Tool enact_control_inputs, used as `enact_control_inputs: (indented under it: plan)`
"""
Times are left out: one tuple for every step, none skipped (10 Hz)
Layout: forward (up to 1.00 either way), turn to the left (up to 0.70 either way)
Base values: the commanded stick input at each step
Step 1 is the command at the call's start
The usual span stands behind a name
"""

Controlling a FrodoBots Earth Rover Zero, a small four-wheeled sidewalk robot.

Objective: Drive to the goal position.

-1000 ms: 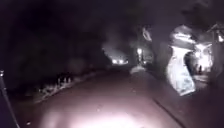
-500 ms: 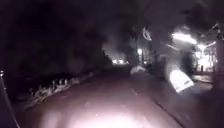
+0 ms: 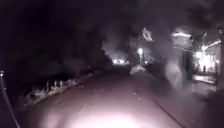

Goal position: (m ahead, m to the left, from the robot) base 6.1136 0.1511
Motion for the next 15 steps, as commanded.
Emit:
enact_control_inputs:
  plan:
    - [0.50, 0.00]
    - [0.50, 0.00]
    - [0.50, 0.00]
    - [0.50, 0.00]
    - [0.50, 0.00]
    - [0.50, 0.00]
    - [0.50, 0.00]
    - [0.50, 0.00]
    - [0.50, 0.00]
    - [0.50, 0.00]
    - [0.50, 0.00]
    - [0.50, 0.00]
    - [0.50, 0.00]
    - [0.50, 0.00]
    - [0.50, 0.00]
